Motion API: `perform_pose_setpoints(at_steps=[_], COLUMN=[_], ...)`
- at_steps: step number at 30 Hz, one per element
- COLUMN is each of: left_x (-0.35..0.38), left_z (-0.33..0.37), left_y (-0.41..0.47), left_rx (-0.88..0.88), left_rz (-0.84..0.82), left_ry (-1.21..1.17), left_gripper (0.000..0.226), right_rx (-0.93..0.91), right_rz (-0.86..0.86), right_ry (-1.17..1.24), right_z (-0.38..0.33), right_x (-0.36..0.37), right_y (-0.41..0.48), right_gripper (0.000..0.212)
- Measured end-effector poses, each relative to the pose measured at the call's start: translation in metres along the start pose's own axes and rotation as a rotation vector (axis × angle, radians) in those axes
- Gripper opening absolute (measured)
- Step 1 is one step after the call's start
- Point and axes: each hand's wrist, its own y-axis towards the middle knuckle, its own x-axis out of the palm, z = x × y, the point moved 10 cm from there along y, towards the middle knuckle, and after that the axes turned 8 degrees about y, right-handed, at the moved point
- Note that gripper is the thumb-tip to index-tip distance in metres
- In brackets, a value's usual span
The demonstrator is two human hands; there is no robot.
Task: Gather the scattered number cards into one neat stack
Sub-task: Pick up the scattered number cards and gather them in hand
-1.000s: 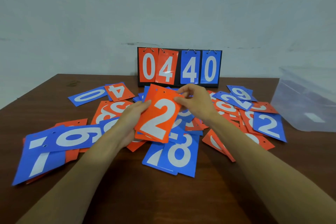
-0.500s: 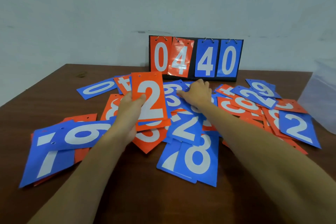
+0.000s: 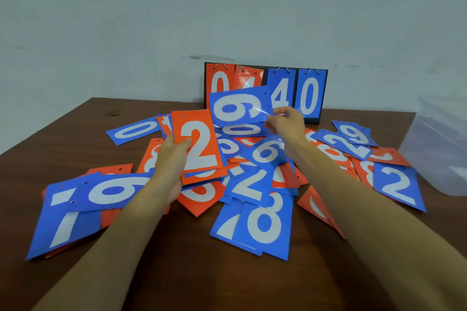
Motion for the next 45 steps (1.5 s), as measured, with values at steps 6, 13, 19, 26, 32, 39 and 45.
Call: perform_pose_setpoints(at_steps=[6,13,19,26,32,39,45], left_x=[0.006,0.057,0.054,0.045,0.040,0.023,0.011], left_z=[0.002,-0.002,-0.002,-0.007,-0.003,0.006,0.018], left_y=[-0.015,-0.047,-0.042,-0.029,-0.028,-0.024,-0.028], left_rx=[-0.010,0.044,0.088,0.054,0.077,0.163,0.188], left_rz=[0.001,-0.326,-0.261,-0.195,-0.141,0.005,0.075], left_ry=[0.101,0.113,0.105,0.064,0.034,0.030,0.023], left_gripper=[0.042,0.017,0.027,0.028,0.028,0.040,0.033], right_rx=[0.044,-0.079,-0.109,0.084,0.046,-0.099,-0.126], right_rz=[-0.163,-0.325,-0.150,-0.248,-0.176,-0.098,-0.235], right_ry=[0.162,-0.246,-0.862,-1.213,-0.945,-0.359,-0.115], right_z=[-0.024,-0.021,-0.001,0.046,0.033,-0.011,-0.040], right_x=[-0.017,0.009,-0.035,-0.045,-0.046,-0.056,-0.050], right_y=[-0.034,-0.075,-0.032,-0.001,0.002,-0.024,-0.043], right_gripper=[0.014,0.015,0.035,0.073,0.044,0.014,0.011])
